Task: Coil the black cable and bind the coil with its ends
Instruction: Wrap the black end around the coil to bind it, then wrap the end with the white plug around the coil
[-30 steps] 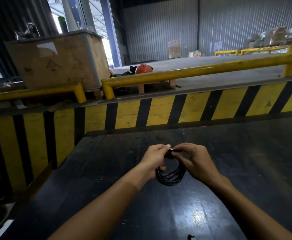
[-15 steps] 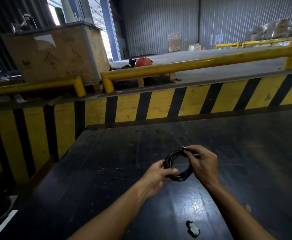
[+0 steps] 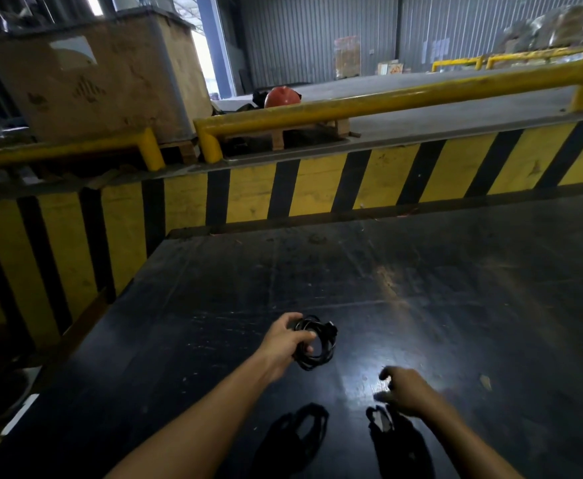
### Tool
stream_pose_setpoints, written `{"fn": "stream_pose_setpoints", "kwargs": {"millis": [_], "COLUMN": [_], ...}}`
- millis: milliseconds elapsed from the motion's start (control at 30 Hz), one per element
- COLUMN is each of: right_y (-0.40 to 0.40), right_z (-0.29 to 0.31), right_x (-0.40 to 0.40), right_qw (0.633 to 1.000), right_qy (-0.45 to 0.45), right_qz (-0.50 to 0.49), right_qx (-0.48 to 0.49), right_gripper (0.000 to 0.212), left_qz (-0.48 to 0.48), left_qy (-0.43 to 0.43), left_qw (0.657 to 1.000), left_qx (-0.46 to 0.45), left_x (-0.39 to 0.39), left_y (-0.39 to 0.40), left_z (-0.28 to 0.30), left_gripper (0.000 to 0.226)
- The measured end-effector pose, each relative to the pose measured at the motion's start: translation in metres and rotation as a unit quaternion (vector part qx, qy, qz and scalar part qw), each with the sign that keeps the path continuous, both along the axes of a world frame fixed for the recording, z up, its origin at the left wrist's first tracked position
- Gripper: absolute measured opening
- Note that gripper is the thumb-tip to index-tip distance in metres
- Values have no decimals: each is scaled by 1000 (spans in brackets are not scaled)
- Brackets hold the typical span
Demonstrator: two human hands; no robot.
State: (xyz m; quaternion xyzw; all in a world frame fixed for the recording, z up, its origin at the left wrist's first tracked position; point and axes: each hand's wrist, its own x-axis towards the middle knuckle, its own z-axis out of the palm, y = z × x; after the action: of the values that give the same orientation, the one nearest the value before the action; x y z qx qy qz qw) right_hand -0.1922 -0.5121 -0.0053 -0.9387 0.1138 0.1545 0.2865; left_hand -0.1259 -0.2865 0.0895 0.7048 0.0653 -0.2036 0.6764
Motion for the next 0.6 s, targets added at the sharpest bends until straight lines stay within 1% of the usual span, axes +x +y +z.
{"fn": "stream_pose_setpoints", "kwargs": {"millis": [33,100,233,267,333,400,500,600], "right_y": [0,3,12,14,16,16,15,16], "right_z": [-9,-18,-26,-29,-32,-28,-3,46], "right_x": [-5,-13,-21,-22,-23,-21,-11,1], "right_qw": [999,997,999,999,1000,999,990,971], "right_qy": [38,62,26,17,10,-4,-35,-86], "right_qz": [22,37,27,25,24,4,-12,0], "right_qx": [-20,-35,-39,-31,-11,41,138,222], "right_gripper": [52,52,27,24,35,43,33,28], "left_qz": [-10,-28,-52,-57,-70,-78,-71,-74], "left_qy": [1,6,6,3,-5,-9,-9,-24], "left_qw": [1000,999,999,998,997,996,997,997], "left_qx": [12,19,2,-10,-29,-33,-27,-8], "left_x": [0,-1,-4,-5,-5,-6,-4,2], "left_y": [2,6,7,7,5,3,0,-5], "left_z": [-3,-8,-11,-12,-11,-8,-2,5], "left_gripper": [49,53,56,57,58,55,41,21]}}
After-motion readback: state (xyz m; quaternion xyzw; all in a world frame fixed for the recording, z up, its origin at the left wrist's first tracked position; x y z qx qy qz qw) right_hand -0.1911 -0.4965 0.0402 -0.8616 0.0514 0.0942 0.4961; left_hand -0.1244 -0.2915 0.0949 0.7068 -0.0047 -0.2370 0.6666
